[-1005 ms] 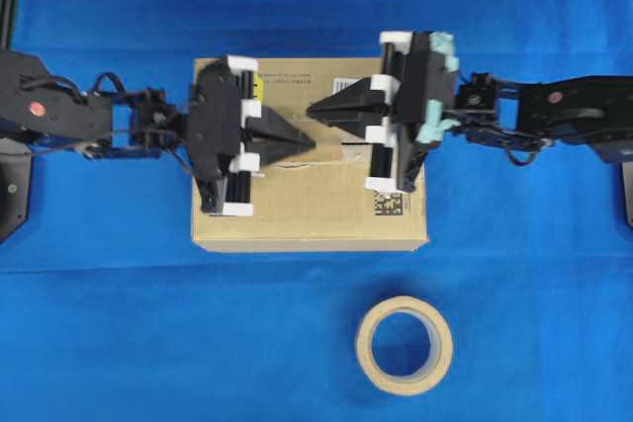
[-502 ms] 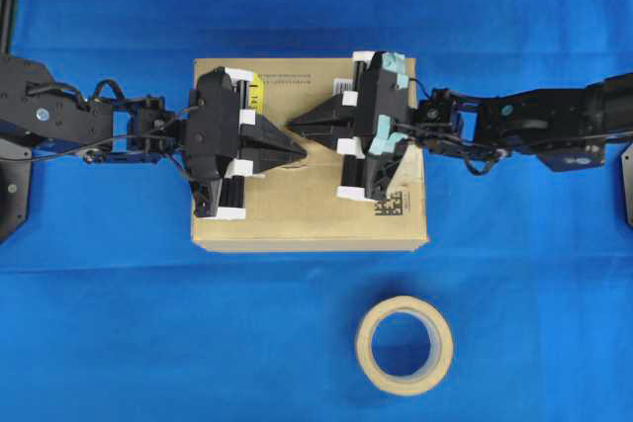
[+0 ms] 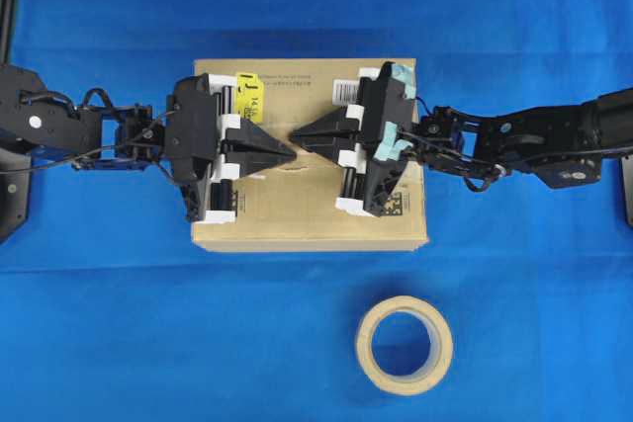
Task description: Apply tape along the seams of the closed cardboard box to seal it securely.
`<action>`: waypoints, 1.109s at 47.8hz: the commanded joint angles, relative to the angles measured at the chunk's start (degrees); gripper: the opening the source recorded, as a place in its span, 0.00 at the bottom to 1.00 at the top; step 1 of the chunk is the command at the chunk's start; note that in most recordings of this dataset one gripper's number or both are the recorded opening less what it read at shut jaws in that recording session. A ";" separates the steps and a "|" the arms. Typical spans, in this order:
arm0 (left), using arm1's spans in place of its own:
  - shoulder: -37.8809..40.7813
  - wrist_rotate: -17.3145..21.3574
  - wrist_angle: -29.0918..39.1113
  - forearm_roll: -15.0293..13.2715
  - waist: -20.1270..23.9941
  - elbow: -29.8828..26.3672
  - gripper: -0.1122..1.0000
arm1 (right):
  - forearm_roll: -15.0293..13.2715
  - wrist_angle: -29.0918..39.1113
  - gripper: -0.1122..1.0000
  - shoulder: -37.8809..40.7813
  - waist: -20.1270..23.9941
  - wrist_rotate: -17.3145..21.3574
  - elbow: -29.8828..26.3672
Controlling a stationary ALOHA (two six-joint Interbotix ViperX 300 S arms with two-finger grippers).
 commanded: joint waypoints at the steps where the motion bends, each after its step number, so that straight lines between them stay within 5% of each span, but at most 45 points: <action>1: -0.26 -0.70 0.18 -0.09 -0.35 1.14 0.10 | 1.05 0.53 0.10 -0.26 2.90 0.09 1.58; 10: -0.35 -4.04 -0.18 -0.09 -0.97 3.16 0.10 | 3.96 0.53 0.10 -0.53 4.48 0.09 3.96; 26: -1.85 -4.48 -0.09 -0.09 -1.49 6.86 0.10 | 8.00 -0.09 0.10 -2.72 7.03 0.09 8.96; 42: -5.36 -4.39 0.44 -0.09 -3.87 7.03 0.10 | 8.61 -1.93 0.10 -6.15 7.56 -0.97 11.16; 53: -16.00 -4.13 4.57 -0.09 -3.96 6.33 0.10 | 8.17 -1.76 0.10 -15.91 7.12 -6.24 11.60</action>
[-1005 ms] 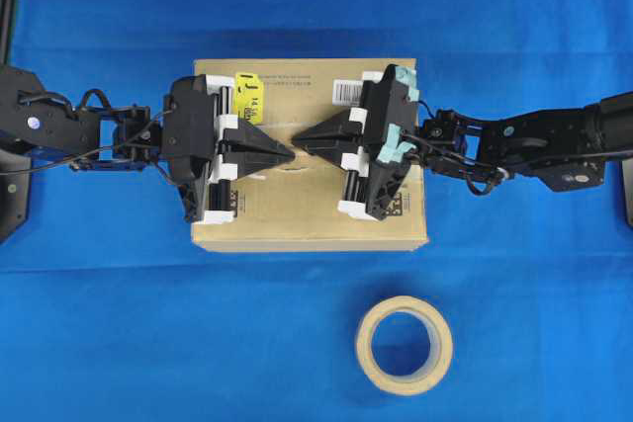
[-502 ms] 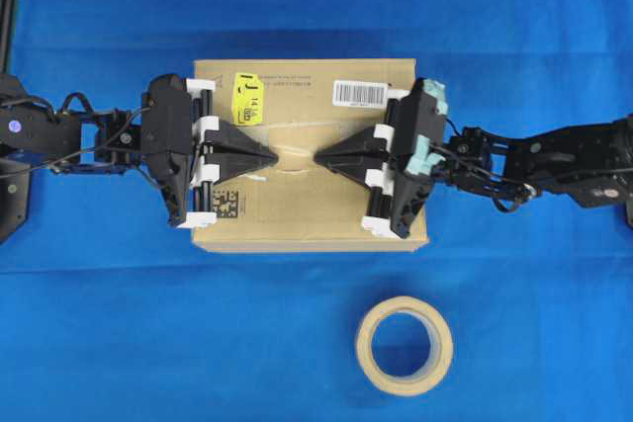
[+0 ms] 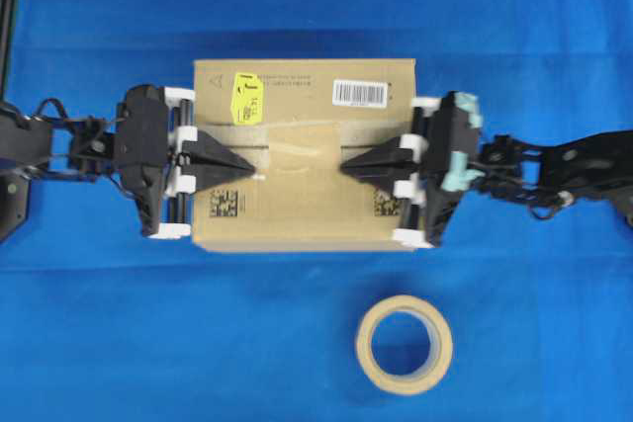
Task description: Apply tape along the seams of the closed cardboard box to seal it securely.
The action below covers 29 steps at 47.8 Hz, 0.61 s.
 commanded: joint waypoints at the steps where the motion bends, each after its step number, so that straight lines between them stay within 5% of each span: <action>1: -5.19 -0.18 2.02 0.09 -0.35 -0.62 0.10 | 0.00 0.18 0.10 -5.27 0.44 -2.11 -0.18; 13: -21.18 -0.09 8.26 0.18 0.62 2.55 0.10 | 0.09 1.67 0.10 -19.16 0.09 -8.70 3.25; 29: -39.46 -0.26 19.42 0.26 3.25 7.47 0.10 | 0.00 8.70 0.10 -32.87 -0.62 -9.84 10.02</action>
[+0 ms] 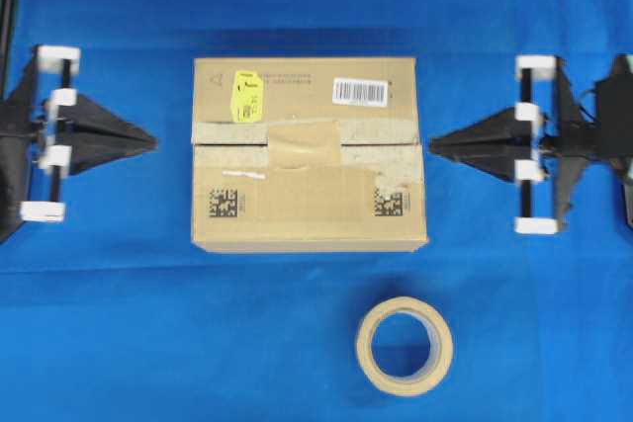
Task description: Apply tape along the seams of the closed cardboard box to seal it securely.
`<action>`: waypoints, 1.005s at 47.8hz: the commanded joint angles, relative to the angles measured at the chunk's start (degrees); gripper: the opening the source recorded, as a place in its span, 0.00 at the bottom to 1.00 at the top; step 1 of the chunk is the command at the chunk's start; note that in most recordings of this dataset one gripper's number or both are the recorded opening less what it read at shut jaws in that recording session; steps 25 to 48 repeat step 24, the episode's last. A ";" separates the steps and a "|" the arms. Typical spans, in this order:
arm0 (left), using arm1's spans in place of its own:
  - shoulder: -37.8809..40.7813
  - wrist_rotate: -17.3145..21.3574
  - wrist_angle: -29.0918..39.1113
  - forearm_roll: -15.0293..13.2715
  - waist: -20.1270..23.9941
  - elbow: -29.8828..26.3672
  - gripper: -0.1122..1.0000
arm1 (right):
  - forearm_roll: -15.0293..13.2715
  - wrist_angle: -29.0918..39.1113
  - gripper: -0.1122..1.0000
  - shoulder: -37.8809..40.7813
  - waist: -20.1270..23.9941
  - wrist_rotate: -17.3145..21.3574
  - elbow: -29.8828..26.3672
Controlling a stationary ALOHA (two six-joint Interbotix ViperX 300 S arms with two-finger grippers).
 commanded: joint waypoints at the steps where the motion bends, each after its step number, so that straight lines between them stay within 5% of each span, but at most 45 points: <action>1: -2.99 0.18 2.46 0.09 0.53 0.26 0.10 | -0.09 2.11 0.10 -2.55 -0.35 -0.09 0.53; 24: -12.04 -0.09 9.84 0.09 0.53 7.65 0.10 | 0.53 4.39 0.10 -8.96 -0.70 0.44 10.11; 48: -12.04 -0.09 9.84 0.09 0.53 7.65 0.10 | 0.53 4.39 0.10 -8.96 -0.70 0.44 10.11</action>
